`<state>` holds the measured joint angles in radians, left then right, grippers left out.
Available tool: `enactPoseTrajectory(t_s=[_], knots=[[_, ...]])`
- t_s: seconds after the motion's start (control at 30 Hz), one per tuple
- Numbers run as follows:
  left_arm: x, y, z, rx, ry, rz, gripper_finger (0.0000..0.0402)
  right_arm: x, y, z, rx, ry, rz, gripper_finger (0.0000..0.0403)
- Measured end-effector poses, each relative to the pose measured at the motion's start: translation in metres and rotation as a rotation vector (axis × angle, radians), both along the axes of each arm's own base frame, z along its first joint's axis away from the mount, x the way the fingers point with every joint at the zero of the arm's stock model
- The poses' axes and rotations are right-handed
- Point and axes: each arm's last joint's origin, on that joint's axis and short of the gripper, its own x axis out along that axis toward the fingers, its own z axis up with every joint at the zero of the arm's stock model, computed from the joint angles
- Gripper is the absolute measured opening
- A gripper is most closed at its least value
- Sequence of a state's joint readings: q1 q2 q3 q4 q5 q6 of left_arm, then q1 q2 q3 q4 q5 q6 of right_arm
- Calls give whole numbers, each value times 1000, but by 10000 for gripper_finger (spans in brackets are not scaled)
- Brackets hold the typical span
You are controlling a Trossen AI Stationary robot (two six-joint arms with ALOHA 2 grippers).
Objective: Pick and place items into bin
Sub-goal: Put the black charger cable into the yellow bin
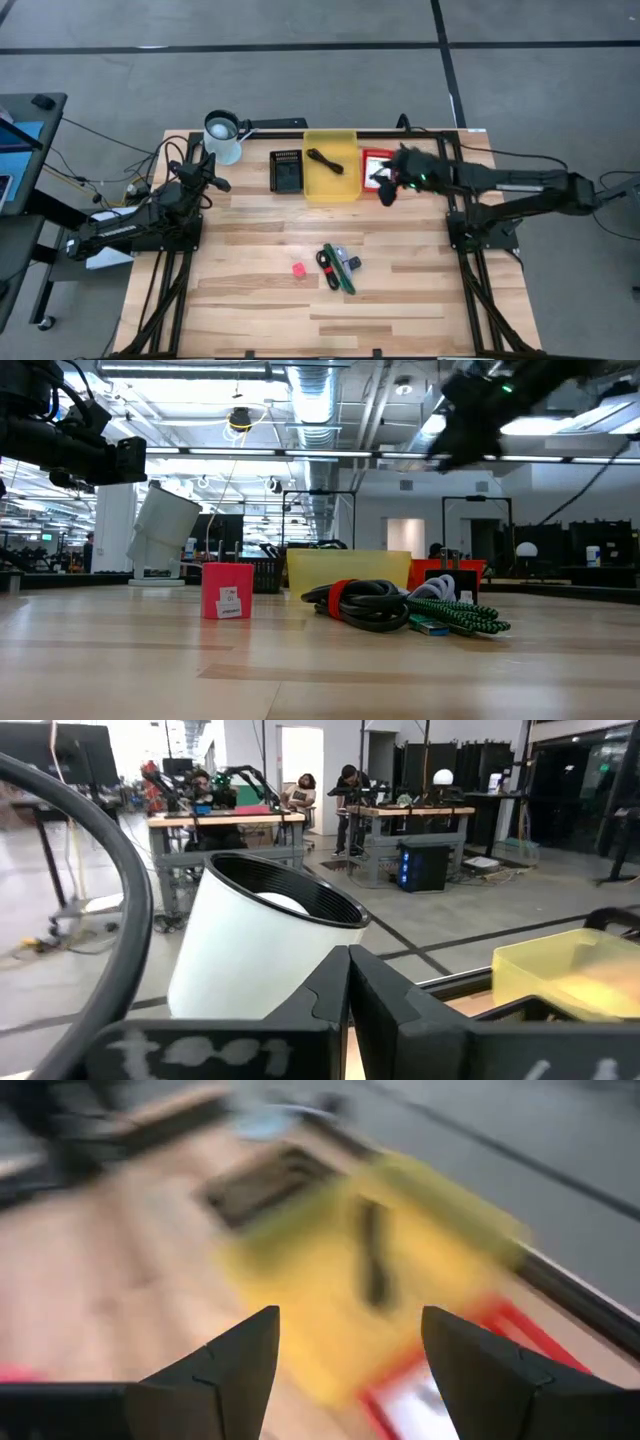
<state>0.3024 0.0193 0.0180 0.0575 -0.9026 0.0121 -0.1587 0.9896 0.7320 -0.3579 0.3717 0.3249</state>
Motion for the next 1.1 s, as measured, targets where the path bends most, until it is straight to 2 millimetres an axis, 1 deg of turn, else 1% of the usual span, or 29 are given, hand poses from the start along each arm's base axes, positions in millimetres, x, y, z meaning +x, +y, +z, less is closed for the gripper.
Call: enactPoseTrajectory(t_s=[0.07,0.13,0.23,0.3,0.4,0.53,0.63,0.7,0.77,0.83,0.87,0.93,1.0,1.1], knots=[[0,0,1,23,36,19,0,-14,13,-14,-30,-11,-117,239],[-1,1,2,46,72,35,0,-26,27,-29,-51,-74,-199,239],[-1,0,0,50,118,29,0,-38,47,-53,-91,-225,-301,239],[-1,0,-1,44,132,28,0,-44,59,-65,-142,-338,-365,240],[-1,1,0,43,127,36,0,-51,71,-75,-217,-457,-451,240],[-1,1,0,46,125,37,0,-56,79,-82,-309,-473,-507,240],[-1,1,0,33,103,36,0,-54,78,-84,-379,-431,-532,240],[-1,1,0,8,12,18,0,-53,76,-85,-410,-407,-554,240],[0,0,2,-46,-174,-26,0,-51,71,-86,-430,-386,-583,240],[1,0,6,-121,-428,-91,0,-50,63,-85,-447,-368,-629,240],[2,-1,7,-159,-526,-122,0,-49,59,-85,-452,-363,-660,240],[2,-1,7,-223,-657,-150,0,-48,48,-85,-453,-369,-736,240],[1,0,9,-222,-717,-121,0,-47,39,-85,-416,-411,-797,240],[-3,1,10,-168,-713,19,0,-43,32,-89,-321,-432,-772,240]])
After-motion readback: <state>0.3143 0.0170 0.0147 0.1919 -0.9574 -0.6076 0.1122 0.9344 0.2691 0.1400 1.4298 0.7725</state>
